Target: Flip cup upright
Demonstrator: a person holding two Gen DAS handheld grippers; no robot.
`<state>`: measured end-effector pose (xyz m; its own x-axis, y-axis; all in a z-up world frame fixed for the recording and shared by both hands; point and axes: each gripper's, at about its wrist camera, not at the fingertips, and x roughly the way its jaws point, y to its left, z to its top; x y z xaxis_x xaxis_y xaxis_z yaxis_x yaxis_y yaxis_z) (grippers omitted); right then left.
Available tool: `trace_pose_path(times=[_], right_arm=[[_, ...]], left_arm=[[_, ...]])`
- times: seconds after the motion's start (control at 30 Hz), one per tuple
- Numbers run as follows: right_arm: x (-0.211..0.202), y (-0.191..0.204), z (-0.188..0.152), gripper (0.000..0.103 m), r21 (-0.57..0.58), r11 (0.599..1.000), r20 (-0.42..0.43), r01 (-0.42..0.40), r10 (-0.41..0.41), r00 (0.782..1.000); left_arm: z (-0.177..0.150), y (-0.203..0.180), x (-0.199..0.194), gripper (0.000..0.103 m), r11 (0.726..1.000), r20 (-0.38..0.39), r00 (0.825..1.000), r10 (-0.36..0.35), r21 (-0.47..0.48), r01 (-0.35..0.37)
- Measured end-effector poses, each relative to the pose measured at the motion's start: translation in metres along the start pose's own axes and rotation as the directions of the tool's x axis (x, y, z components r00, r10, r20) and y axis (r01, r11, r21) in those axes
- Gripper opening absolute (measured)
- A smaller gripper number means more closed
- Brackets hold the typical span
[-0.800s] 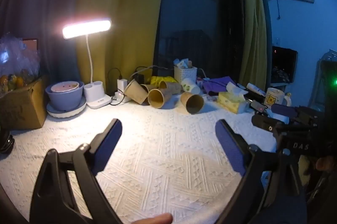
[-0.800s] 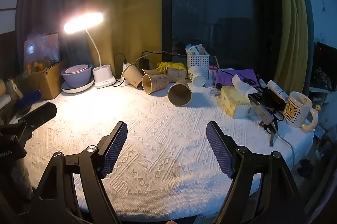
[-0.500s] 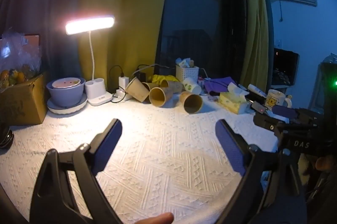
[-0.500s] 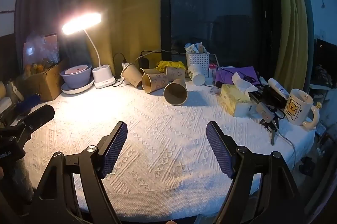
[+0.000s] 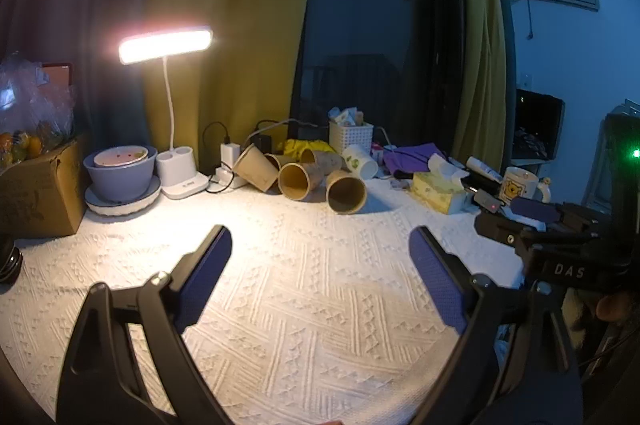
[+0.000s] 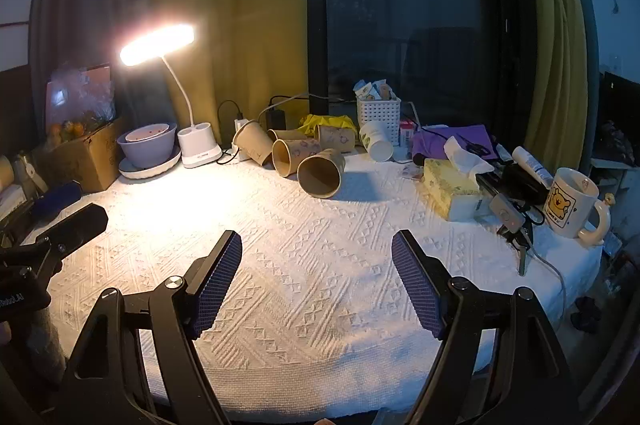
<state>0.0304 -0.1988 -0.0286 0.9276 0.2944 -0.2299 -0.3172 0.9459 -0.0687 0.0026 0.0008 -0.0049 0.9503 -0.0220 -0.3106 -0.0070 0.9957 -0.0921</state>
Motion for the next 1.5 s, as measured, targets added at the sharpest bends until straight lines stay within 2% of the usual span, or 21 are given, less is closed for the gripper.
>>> trace_pose_path(times=[1.5], right_arm=[[0.0038, 0.0005, -0.0023, 0.080, -0.006, 1.000, -0.005, -0.014, 0.014, 1.000]], left_arm=[[-0.0033, 0.0004, 0.0032, 0.091, 1.000, -0.019, 1.000, -0.005, -0.012, 0.005]])
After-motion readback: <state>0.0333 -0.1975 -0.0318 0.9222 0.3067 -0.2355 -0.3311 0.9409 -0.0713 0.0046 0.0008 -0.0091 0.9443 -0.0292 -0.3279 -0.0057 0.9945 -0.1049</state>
